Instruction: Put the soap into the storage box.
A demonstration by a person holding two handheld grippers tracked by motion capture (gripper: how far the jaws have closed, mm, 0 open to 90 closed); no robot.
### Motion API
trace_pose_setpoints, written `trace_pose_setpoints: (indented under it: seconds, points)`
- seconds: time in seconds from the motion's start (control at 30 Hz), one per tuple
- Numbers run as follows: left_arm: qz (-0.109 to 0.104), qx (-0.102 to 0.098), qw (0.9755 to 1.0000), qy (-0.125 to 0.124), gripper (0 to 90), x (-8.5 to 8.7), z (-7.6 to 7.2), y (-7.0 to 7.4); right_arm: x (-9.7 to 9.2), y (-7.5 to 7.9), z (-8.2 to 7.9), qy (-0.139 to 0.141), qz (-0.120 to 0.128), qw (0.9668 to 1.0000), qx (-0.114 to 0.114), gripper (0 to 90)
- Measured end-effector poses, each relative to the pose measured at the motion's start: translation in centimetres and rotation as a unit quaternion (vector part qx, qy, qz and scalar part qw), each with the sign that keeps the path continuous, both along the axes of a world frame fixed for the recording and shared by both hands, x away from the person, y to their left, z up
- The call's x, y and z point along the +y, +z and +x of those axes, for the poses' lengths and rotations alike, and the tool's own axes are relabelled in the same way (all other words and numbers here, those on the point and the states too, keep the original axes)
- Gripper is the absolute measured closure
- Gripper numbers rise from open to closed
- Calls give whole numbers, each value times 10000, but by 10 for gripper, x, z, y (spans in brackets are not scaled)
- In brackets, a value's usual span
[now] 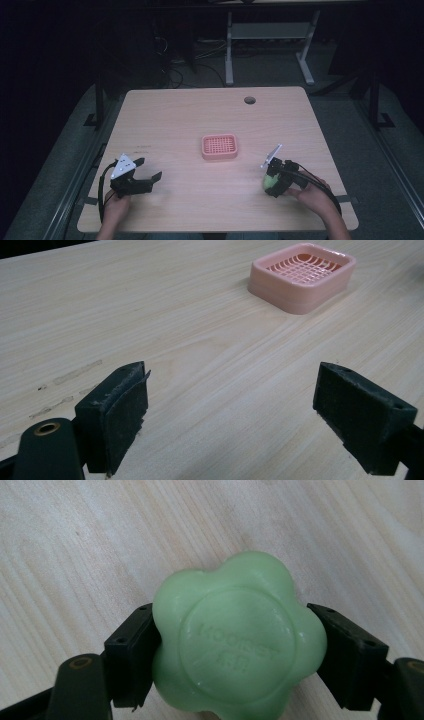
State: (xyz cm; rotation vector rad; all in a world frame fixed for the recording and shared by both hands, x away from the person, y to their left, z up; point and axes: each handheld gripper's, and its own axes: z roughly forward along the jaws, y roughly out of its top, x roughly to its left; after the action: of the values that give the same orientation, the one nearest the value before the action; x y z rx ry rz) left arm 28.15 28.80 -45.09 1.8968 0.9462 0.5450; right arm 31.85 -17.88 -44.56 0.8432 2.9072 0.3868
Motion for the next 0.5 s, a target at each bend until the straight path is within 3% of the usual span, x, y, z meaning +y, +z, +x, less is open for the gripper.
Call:
trace_pose_setpoints:
  seconds: [0.5]
  points:
    - [-20, -35, 10000, 20, 141, 1, 0, 0, 3, 3, -4, 181, 36, 9998, -7, 263]
